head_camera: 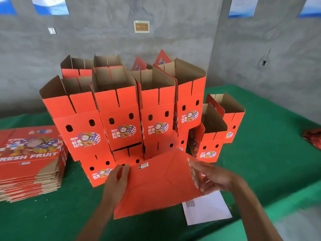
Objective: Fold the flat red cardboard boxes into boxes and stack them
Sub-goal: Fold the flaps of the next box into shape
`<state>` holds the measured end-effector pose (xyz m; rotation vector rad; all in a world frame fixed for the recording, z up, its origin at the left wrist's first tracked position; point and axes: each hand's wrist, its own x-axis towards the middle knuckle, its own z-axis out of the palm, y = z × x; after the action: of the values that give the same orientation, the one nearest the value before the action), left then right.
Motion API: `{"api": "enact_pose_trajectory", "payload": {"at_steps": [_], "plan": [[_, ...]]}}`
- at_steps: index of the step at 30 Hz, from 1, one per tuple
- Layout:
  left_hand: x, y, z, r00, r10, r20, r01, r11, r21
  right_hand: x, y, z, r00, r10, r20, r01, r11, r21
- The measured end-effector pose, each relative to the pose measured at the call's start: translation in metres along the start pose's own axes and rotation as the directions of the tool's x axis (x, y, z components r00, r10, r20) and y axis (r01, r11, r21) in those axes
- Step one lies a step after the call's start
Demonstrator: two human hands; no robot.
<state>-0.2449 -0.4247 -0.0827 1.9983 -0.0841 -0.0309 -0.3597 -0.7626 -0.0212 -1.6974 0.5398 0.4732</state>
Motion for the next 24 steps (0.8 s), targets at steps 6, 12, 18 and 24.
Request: {"api": "enact_pose_trajectory", "payload": {"at_steps": [6,12,18,24], "plan": [[-0.011,0.020,0.067,0.927,-0.152,0.343,0.213,0.966,-0.147,-0.079,-0.036,-0.004,0.964,-0.140,-0.228,0.100,0.979,-0.177],[-0.024,0.101,0.170,0.613,-0.125,0.780,0.238,0.971,-0.032,-0.108,-0.008,0.020,0.764,-0.343,-0.547,-0.128,0.750,-0.649],[-0.055,0.150,0.245,0.518,0.136,0.845,0.152,0.957,-0.247,-0.069,0.055,0.014,0.621,-0.191,-0.760,-0.366,0.787,-0.497],[-0.076,0.155,0.305,0.460,0.276,0.844,0.039,0.943,-0.330,-0.037,0.132,-0.027,0.534,-0.158,-0.830,-0.460,0.770,-0.442]]}}
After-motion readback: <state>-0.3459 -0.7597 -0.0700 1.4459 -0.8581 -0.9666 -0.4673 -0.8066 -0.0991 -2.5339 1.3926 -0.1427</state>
